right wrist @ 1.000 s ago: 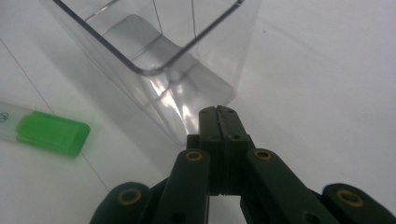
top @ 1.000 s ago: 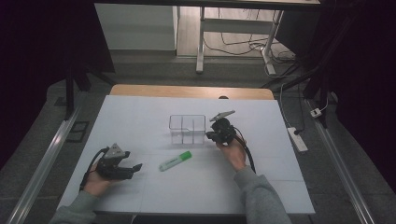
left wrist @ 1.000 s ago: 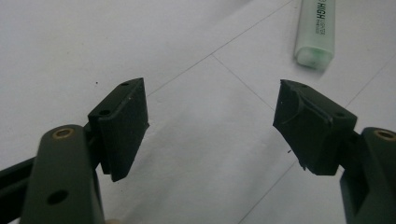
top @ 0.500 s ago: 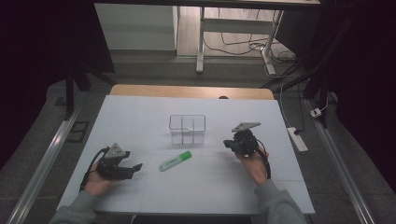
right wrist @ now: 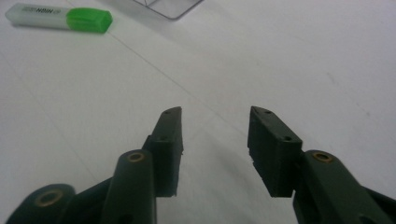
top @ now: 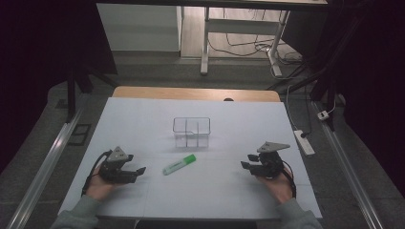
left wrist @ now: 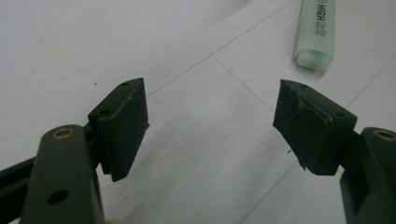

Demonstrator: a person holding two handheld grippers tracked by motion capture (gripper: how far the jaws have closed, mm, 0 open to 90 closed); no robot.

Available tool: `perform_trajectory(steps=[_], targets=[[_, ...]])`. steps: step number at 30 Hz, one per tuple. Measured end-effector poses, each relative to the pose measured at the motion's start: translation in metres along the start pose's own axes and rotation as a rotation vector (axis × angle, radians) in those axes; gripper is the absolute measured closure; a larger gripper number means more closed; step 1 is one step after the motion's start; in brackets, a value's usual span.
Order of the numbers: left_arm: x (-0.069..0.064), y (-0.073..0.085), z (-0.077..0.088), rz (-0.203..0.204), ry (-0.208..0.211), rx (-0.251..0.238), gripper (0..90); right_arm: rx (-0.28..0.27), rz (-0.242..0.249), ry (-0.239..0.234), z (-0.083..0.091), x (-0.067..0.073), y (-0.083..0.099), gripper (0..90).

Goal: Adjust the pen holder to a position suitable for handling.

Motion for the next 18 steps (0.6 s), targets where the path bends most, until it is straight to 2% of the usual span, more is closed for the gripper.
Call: perform_trajectory(steps=[5,8,18], targets=[[0.0,0.0,0.0,0.008,0.003,-0.003,26.3,0.004,0.005,-0.013,0.006,-0.001,0.013,47.0],[0.001,-0.002,-0.001,0.012,0.006,-0.002,26.4,0.003,0.013,-0.005,0.008,-0.003,0.016,45.1],[-0.004,-0.01,0.001,0.0,0.014,-0.005,26.2,-0.02,0.027,-0.014,0.012,-0.003,0.014,40.5]])
Point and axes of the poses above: each handheld gripper's, and its own axes: z roughly backward along the jaws, y roughly out of its underside, x roughly to its left, the point moved 9 cm from there along -z, roughly forward along the jaws, and after that the axes turned 4 degrees about y, right-handed, at the moved point
